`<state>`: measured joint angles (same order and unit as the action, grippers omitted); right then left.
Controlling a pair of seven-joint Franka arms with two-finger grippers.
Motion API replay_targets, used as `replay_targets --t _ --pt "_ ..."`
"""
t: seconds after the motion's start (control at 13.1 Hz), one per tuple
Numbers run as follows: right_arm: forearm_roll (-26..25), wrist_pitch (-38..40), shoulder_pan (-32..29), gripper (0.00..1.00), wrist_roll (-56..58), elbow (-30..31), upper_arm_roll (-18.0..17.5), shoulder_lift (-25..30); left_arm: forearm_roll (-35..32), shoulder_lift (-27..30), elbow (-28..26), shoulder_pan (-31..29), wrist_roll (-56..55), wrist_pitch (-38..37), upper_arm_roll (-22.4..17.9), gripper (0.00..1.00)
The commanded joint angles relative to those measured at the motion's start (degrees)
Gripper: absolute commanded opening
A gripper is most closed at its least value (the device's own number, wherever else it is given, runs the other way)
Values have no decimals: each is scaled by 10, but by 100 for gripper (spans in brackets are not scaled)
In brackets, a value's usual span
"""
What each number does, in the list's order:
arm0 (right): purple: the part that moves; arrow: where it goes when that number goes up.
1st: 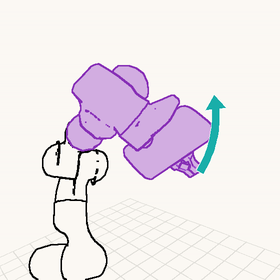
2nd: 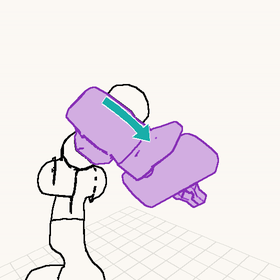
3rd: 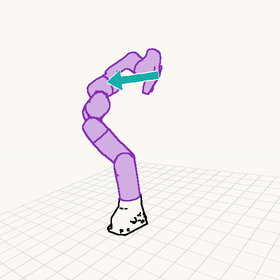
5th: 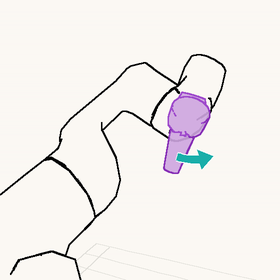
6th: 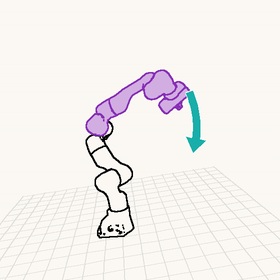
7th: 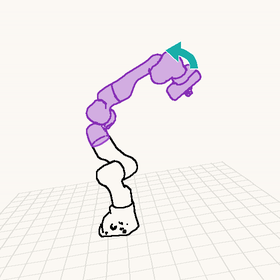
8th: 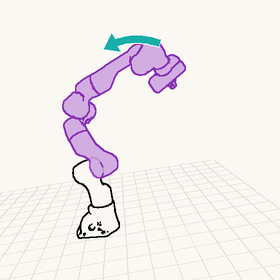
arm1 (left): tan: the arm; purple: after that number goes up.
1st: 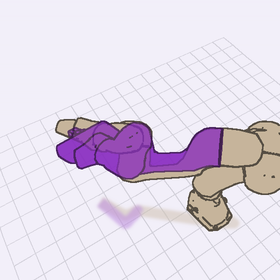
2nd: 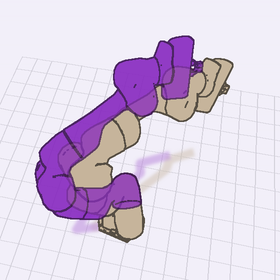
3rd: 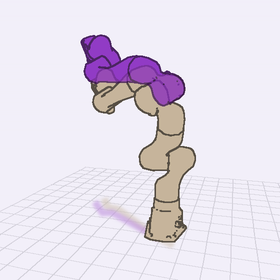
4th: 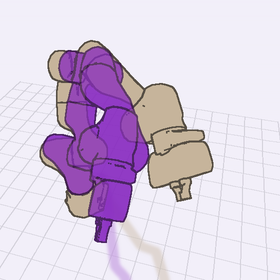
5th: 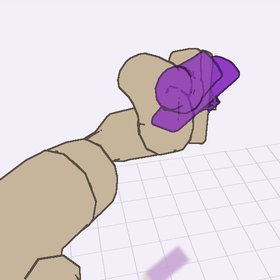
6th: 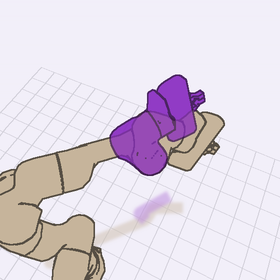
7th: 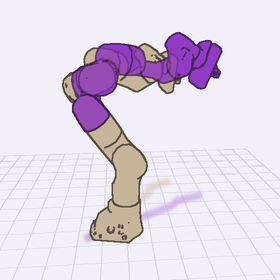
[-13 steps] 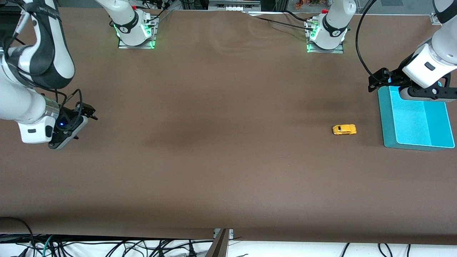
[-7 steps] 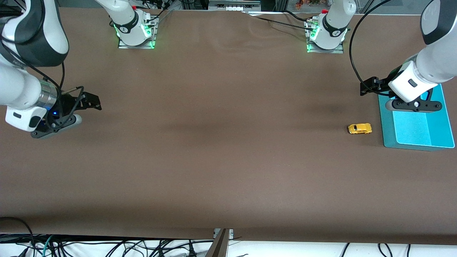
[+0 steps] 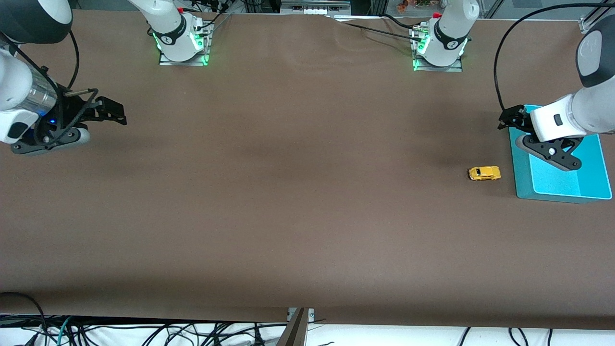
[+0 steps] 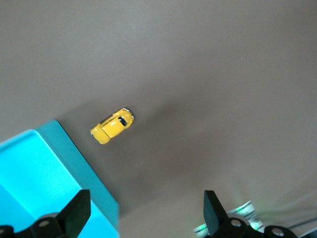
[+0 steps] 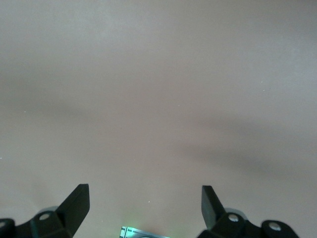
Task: Wind and store yellow beetle car
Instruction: 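Lower the left gripper over the yellow car beside the bin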
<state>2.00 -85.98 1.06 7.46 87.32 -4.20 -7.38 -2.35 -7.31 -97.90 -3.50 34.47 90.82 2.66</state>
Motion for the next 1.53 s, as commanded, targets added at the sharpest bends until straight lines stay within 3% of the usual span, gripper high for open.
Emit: replay_targets --t 0.0,0.38,0.69,1.07,1.45 --pt "-5 14 -10 100 -6 -14 7 -5 -16 -10 -18 -17 118 25 4 100" --pt "-11 -8 -11 100 -5 -19 45 23 -16 -10 -160 -40 254 181 4 100" --pt "-20 -14 -11 100 -5 -14 77 24 -34 -24 -296 -61 365 415 4 100" --pt "-47 -7 -11 100 -13 -12 74 24 -41 -116 -314 -85 459 573 4 100" --pt "-52 -5 -7 100 -59 -6 69 19 -42 -167 -314 -97 466 612 4 100"
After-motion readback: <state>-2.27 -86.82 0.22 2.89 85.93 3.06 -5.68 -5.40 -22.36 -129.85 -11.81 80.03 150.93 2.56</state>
